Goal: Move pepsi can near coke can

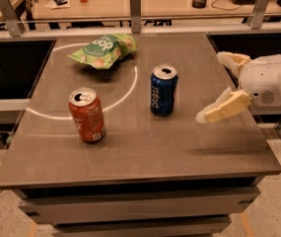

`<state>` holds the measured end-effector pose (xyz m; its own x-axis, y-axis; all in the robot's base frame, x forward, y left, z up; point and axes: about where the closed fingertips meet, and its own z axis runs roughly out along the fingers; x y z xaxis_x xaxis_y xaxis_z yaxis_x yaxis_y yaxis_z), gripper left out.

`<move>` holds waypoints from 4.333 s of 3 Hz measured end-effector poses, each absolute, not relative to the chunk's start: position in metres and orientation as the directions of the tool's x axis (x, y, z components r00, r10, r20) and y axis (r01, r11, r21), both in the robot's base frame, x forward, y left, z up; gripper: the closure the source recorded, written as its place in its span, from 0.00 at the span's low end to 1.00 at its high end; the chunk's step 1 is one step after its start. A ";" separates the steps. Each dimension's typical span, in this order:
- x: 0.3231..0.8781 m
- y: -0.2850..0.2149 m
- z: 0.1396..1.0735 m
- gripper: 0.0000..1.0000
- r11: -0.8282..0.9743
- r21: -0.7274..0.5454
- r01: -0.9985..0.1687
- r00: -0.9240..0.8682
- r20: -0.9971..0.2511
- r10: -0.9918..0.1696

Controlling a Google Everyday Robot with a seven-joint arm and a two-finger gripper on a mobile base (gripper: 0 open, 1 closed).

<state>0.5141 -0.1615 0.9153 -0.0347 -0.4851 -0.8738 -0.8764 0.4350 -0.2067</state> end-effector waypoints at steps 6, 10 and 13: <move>0.532 -0.084 0.893 0.00 0.302 -0.091 -0.949 -0.021 -0.937 -0.349; 0.524 -0.065 0.876 0.87 0.215 -0.015 -0.977 -0.062 -0.936 -0.346; 0.490 0.014 0.910 1.00 -0.079 -0.058 -0.995 0.080 -0.945 -0.318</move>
Offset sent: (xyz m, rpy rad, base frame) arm 0.0031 0.0337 -0.0213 0.1046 0.0156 0.0887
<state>0.4900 0.0138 0.9099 0.0797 -0.3179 -0.9447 -0.9952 -0.0786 -0.0576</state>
